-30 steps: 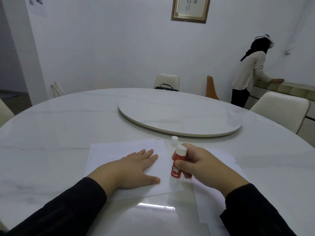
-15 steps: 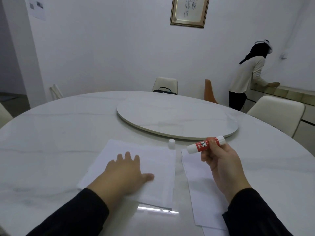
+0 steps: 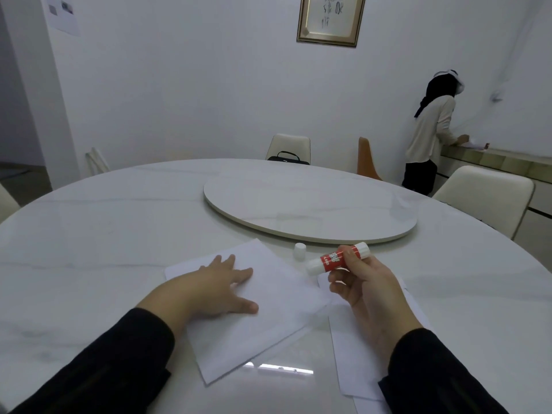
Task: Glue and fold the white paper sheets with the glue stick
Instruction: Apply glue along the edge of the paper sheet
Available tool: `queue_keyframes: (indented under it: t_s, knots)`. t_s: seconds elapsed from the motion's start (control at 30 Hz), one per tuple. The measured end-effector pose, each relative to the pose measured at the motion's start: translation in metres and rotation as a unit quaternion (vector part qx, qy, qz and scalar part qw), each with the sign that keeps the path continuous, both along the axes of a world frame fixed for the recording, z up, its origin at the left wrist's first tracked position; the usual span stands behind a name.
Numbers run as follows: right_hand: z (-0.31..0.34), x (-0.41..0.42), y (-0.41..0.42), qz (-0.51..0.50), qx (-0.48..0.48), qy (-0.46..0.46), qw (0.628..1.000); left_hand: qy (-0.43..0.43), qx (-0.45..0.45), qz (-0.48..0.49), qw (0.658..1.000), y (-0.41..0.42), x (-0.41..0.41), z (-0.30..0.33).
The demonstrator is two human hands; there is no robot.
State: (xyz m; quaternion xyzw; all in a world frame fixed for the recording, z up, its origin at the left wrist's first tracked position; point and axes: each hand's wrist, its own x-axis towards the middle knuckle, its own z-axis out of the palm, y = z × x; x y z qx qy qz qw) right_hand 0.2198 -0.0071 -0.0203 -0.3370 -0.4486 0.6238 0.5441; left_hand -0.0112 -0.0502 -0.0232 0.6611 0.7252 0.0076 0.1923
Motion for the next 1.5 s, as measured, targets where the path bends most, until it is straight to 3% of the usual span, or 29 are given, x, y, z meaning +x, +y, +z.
queue_keyframes:
  t_s: [0.2, 0.37, 0.83, 1.1, 1.33, 1.5]
  knots:
    - [0.001, -0.009, -0.003, -0.030, 0.062, -0.095, 0.993, -0.032, 0.050, -0.021, 0.998, -0.001, 0.000, -0.006]
    - [0.025, -0.040, 0.001, -0.020, 0.156, -0.231, 0.960, 0.015, 0.060, -0.044, 0.997, 0.002, 0.001, -0.018]
    - [0.002, -0.111, 0.048, 0.053, 0.186, -0.388, 0.901, -0.005, 0.044, -0.023, 0.999, 0.006, -0.002, -0.016]
    - [0.020, -0.084, 0.035, 0.100, 0.232, -0.503, 0.827, 0.005, 0.029, -0.024, 0.999, 0.007, -0.001, -0.013]
    - [0.028, -0.043, 0.001, 0.157, 0.256, -0.533, 0.791, 0.009, 0.022, -0.024, 0.999, 0.005, 0.000, -0.011]
    - [0.020, -0.009, -0.007, 0.230, 0.210, -0.463, 0.830, 0.005, 0.017, -0.019, 1.000, 0.004, 0.001, -0.011]
